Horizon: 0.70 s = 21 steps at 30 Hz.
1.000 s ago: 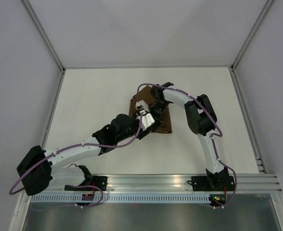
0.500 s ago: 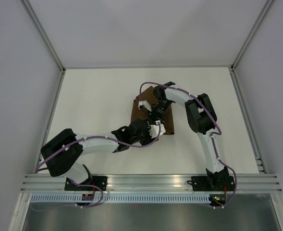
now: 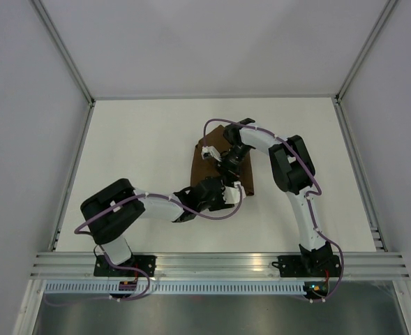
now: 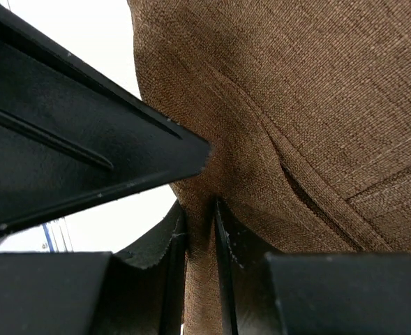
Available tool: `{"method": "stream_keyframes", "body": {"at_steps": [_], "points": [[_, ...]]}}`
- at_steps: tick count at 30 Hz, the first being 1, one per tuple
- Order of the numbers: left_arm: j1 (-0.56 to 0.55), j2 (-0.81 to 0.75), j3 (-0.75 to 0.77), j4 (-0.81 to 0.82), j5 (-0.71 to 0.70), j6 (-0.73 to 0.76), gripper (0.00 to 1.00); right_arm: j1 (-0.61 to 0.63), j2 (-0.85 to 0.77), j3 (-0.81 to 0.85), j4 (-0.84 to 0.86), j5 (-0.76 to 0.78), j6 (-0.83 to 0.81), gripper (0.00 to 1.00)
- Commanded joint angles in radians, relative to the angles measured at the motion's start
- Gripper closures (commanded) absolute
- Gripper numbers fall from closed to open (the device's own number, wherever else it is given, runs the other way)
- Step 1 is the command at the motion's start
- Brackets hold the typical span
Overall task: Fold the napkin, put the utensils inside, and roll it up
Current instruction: Roll the napkin at the center of the board.
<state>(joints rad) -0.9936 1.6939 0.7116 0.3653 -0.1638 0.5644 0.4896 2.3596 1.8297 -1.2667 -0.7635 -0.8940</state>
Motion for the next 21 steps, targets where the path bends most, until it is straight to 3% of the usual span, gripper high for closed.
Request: {"method": "stream_keyframes", "body": {"at_steps": [1, 11, 15, 19, 21], "points": [[-0.016, 0.036, 0.015, 0.132, -0.075, 0.097, 0.27, -0.009, 0.079, -0.020, 0.053, 0.156, -0.059, 0.96], [-0.017, 0.099, 0.061, -0.003, -0.029, 0.077, 0.34, -0.011, 0.081, -0.021, 0.055, 0.158, -0.059, 0.96], [-0.017, 0.125, 0.089, -0.069, 0.004, 0.051, 0.45, -0.011, 0.079, -0.020, 0.055, 0.155, -0.057, 0.96], [-0.017, 0.168, 0.155, -0.172, 0.040, 0.016, 0.67, -0.011, 0.075, -0.021, 0.055, 0.151, -0.057, 0.96], [-0.017, 0.188, 0.170, -0.206, 0.052, -0.001, 0.73, -0.013, 0.069, -0.024, 0.055, 0.148, -0.057, 0.96]]}}
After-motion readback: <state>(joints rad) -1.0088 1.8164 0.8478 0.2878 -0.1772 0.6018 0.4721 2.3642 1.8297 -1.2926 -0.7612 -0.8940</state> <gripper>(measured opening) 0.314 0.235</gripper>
